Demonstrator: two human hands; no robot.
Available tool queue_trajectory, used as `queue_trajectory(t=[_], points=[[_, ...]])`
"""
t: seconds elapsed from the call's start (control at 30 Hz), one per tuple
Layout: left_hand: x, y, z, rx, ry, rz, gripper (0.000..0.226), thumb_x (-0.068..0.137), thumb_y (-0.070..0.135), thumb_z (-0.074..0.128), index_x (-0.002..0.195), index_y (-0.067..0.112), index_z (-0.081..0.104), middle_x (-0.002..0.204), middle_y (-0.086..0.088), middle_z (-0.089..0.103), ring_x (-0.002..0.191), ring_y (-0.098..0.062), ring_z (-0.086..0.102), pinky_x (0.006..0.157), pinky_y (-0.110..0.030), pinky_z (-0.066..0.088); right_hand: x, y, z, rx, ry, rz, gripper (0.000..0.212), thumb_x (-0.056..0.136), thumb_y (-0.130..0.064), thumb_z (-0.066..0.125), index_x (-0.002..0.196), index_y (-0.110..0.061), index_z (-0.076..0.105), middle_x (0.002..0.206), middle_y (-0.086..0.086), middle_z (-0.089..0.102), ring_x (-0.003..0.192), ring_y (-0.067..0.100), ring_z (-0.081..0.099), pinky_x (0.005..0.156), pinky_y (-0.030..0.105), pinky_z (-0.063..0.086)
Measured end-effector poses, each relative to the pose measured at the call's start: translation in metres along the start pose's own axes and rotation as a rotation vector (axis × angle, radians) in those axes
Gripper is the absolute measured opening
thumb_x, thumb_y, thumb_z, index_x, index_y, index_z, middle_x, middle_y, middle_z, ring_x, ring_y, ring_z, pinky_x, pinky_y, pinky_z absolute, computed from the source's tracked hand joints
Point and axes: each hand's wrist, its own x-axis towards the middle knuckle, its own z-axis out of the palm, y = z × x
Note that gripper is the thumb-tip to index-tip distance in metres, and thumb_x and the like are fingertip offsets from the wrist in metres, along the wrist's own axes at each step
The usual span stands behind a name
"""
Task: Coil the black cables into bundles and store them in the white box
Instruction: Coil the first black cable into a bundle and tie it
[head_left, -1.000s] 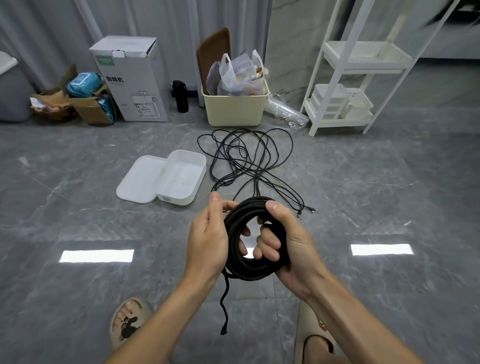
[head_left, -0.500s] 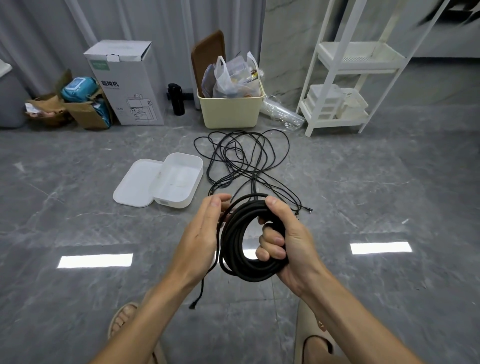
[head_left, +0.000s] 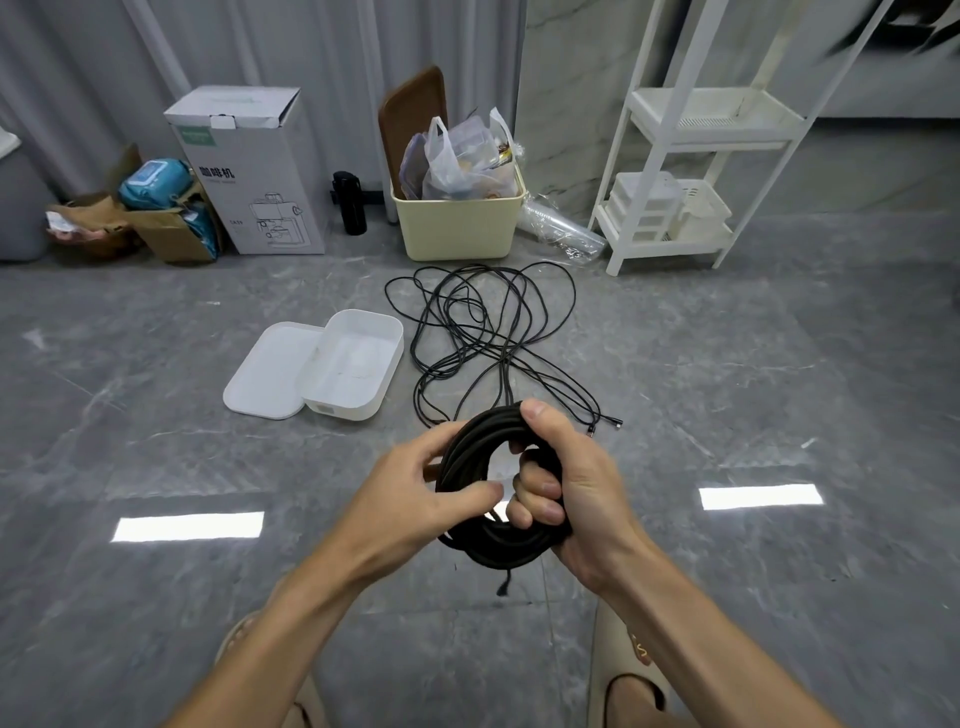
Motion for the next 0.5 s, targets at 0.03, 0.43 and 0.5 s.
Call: queue_trajectory(t=[0.03, 0.43, 0.5], points=[[0.0000, 0.0014, 0.0008, 0.002, 0.012, -0.015, 0.033, 0.075, 0.024, 0.069, 0.106, 0.036, 0.071, 0.088, -0.001, 0.071, 0.084, -0.016, 0.067, 0.077, -0.031, 0.053, 0.0003, 0.0005, -0.0002, -0.014, -0.004, -0.006, 0.035, 0.078, -0.046, 0.069, 0.057, -0.019, 0.063, 0.045, -0.004, 0.025, 0.034, 0.010, 0.025, 0.040, 0.026, 0.038], [0.0038, 0.0058, -0.0035, -0.298, 0.042, -0.306, 0.071, 0.058, 0.011, 0.075, 0.123, 0.022, 0.046, 0.093, -0.008, 0.077, 0.086, -0.017, 0.071, 0.080, -0.030, 0.047, 0.0058, -0.0018, -0.0049, -0.223, -0.138, 0.056, 0.022, 0.071, -0.040, 0.081, 0.062, -0.022, 0.072, 0.049, 0.000, 0.027, 0.038, 0.013, 0.030, 0.047, 0.029, 0.043], [0.0036, 0.0050, -0.0056, -0.327, -0.020, -0.322, 0.074, 0.060, 0.018, 0.079, 0.127, 0.024, 0.048, 0.099, -0.007, 0.077, 0.093, -0.017, 0.071, 0.087, -0.033, 0.046, 0.0062, -0.0006, -0.0063, -0.220, -0.090, 0.037, 0.022, 0.071, -0.039, 0.081, 0.066, -0.020, 0.073, 0.048, -0.001, 0.025, 0.038, 0.014, 0.028, 0.046, 0.029, 0.042]])
